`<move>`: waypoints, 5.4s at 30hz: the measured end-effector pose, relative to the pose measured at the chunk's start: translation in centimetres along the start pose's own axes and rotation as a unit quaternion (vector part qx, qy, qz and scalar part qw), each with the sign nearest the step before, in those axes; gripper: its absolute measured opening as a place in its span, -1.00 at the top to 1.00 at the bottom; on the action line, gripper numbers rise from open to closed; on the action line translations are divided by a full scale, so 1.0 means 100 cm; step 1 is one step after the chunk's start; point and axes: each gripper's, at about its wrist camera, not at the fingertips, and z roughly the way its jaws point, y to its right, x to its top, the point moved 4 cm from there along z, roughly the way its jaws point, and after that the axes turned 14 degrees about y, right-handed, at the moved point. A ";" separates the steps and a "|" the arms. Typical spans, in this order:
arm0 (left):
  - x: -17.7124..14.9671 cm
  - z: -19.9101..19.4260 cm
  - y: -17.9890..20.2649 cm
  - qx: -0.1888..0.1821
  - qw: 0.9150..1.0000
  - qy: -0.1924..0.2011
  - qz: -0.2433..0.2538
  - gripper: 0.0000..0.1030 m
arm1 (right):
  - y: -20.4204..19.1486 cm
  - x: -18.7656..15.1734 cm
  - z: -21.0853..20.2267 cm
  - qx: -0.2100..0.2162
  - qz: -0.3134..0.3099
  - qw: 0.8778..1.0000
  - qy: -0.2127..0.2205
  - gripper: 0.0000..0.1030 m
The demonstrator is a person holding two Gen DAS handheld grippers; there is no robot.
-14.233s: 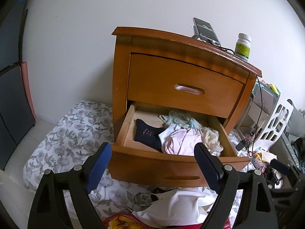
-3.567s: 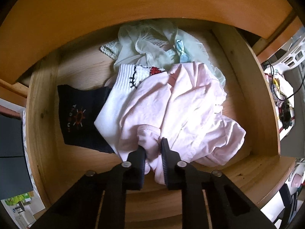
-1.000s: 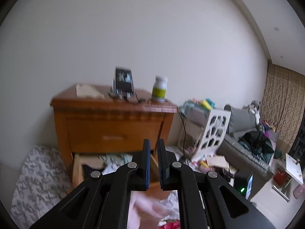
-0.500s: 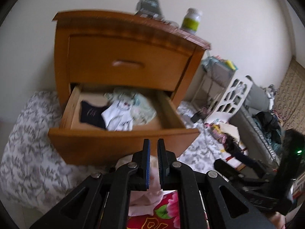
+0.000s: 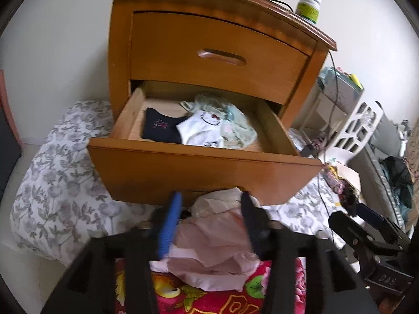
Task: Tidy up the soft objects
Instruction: 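Lower the pink cloth onto the cream cloth and open the left gripper, then move the right gripper into the drawer above the white Hello Kitty sock, then lower the right gripper and grasp the white Hello Kitty sock, then lift the white sock up out of the drawer with the right gripper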
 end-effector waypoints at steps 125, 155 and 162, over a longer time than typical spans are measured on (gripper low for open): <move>0.066 0.072 -0.113 0.103 0.993 0.055 0.005 -0.95 | -0.114 0.065 0.264 0.004 -0.165 0.943 -0.288 0.81; 0.071 0.041 -0.094 0.091 0.992 0.080 0.027 -0.95 | -0.113 0.194 0.103 0.045 -0.182 0.972 -0.144 0.83; 0.070 0.031 -0.087 0.086 0.992 0.085 0.037 -0.95 | -0.116 0.195 0.058 0.070 -0.188 0.973 -0.118 0.83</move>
